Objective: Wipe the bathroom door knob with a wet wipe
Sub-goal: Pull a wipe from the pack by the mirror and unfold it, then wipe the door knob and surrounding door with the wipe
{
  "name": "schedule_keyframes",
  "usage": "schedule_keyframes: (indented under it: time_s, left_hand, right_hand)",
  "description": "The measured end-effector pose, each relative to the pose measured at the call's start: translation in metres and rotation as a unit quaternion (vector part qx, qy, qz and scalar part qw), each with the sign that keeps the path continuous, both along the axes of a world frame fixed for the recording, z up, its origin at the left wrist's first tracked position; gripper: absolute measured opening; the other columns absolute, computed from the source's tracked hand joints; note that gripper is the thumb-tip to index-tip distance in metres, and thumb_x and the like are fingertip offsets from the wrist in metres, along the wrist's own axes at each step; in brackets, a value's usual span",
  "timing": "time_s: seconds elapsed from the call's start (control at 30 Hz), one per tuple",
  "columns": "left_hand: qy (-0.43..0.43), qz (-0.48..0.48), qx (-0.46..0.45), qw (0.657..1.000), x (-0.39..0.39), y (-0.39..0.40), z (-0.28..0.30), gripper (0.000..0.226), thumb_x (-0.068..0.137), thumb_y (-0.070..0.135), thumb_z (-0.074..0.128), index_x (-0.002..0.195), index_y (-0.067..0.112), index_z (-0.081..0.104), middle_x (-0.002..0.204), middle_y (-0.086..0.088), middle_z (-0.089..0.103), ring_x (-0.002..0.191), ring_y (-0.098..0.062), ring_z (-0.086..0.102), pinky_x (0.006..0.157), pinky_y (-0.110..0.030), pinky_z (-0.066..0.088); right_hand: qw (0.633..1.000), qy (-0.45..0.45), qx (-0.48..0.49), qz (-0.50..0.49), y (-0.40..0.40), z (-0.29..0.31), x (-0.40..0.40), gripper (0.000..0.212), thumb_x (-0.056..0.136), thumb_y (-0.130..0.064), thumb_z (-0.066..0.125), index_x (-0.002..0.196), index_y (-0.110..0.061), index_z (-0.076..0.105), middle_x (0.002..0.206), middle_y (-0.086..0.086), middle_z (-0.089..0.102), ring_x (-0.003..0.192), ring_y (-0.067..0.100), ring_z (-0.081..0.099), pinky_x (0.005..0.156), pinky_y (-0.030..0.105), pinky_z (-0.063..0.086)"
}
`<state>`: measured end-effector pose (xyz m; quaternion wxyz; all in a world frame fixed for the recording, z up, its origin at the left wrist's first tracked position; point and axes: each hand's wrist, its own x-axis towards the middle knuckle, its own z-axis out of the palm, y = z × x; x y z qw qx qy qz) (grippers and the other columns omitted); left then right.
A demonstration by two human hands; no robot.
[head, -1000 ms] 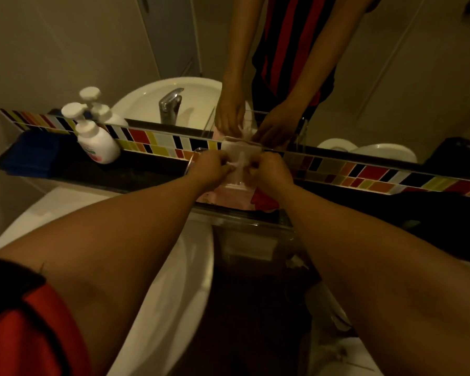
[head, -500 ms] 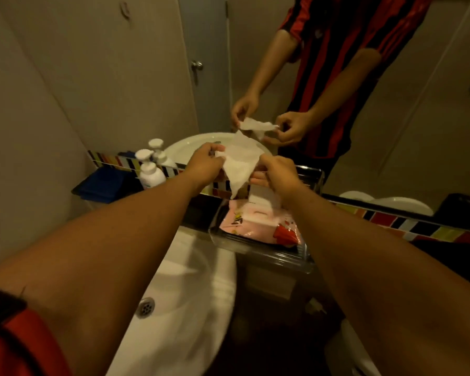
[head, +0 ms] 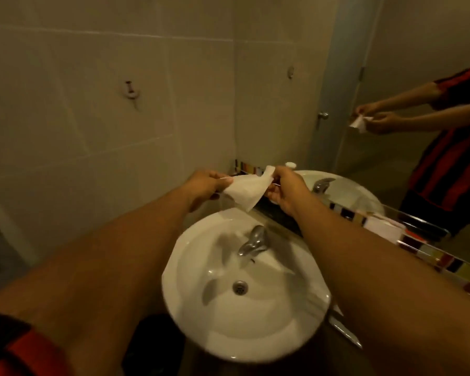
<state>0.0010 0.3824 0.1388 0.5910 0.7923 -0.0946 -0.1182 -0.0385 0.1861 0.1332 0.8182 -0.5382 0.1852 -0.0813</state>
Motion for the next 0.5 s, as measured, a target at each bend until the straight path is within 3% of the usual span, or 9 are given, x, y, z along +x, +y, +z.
schedule_keyframes:
  time_s: [0.1, 0.13, 0.2, 0.3, 0.4, 0.5]
  left_hand:
    - [0.004, 0.053, -0.013, 0.999, -0.026, 0.085, 0.004, 0.008, 0.089, 0.015, 0.064, 0.082, 0.019, 0.067, 0.09, -0.005, 0.068, 0.081, -0.018, 0.064, 0.069, -0.031, 0.054]
    - [0.013, 0.071, -0.024, 0.997, -0.035, 0.114, 0.004, 0.009, 0.088, 0.009, 0.063, 0.084, 0.018, 0.066, 0.091, -0.006, 0.068, 0.082, -0.02, 0.064, 0.071, -0.035, 0.055]
    - [0.042, 0.107, -0.057, 0.992, -0.054, 0.17, 0.003, 0.017, 0.085, 0.002, 0.062, 0.094, 0.017, 0.061, 0.091, -0.008, 0.068, 0.083, -0.023, 0.066, 0.074, -0.039, 0.057]
    - [0.088, 0.134, -0.086, 0.983, -0.085, 0.246, -0.001, 0.024, 0.084, 0.011, 0.067, 0.104, 0.019, 0.056, 0.09, -0.009, 0.072, 0.086, -0.025, 0.07, 0.081, -0.043, 0.058]
    - [0.106, 0.157, -0.105, 0.976, -0.112, 0.306, -0.011, 0.044, 0.078, 0.027, 0.077, 0.115, 0.021, 0.054, 0.099, -0.006, 0.071, 0.094, -0.023, 0.069, 0.084, -0.043, 0.058]
    - [0.077, 0.198, -0.11, 0.971, -0.125, 0.349, -0.021, 0.063, 0.077, 0.03, 0.078, 0.13, 0.032, 0.044, 0.116, -0.003, 0.068, 0.108, -0.022, 0.065, 0.093, -0.049, 0.052]
  right_hand:
    - [0.998, 0.006, -0.011, 0.055, 0.08, 0.003, 0.002, 0.026, 0.094, -0.005, 0.041, 0.112, -0.005, 0.059, 0.099, 0.014, 0.062, 0.094, 0.03, 0.063, 0.088, 0.048, 0.055]
    - [0.997, 0.012, -0.03, 0.075, 0.107, 0.003, 0.001, 0.026, 0.094, -0.005, 0.041, 0.112, -0.006, 0.059, 0.097, 0.014, 0.061, 0.091, 0.029, 0.062, 0.088, 0.048, 0.054]
    - [0.989, 0.018, -0.07, 0.127, 0.158, 0.005, -0.004, 0.019, 0.093, -0.006, 0.043, 0.097, -0.007, 0.061, 0.089, 0.012, 0.059, 0.082, 0.026, 0.061, 0.081, 0.046, 0.056]
    - [0.972, 0.021, -0.101, 0.211, 0.232, 0.007, -0.011, 0.016, 0.092, -0.012, 0.05, 0.088, -0.007, 0.065, 0.089, 0.014, 0.063, 0.084, 0.03, 0.062, 0.087, 0.049, 0.055]
    - [0.955, 0.005, -0.102, 0.277, 0.299, 0.01, -0.016, 0.014, 0.093, -0.012, 0.057, 0.091, -0.005, 0.068, 0.086, 0.012, 0.07, 0.077, 0.026, 0.068, 0.07, 0.041, 0.059]
    - [0.925, 0.001, -0.115, 0.362, 0.357, 0.013, -0.02, 0.013, 0.091, -0.017, 0.065, 0.095, -0.006, 0.07, 0.084, 0.012, 0.076, 0.076, 0.026, 0.072, 0.064, 0.037, 0.059]
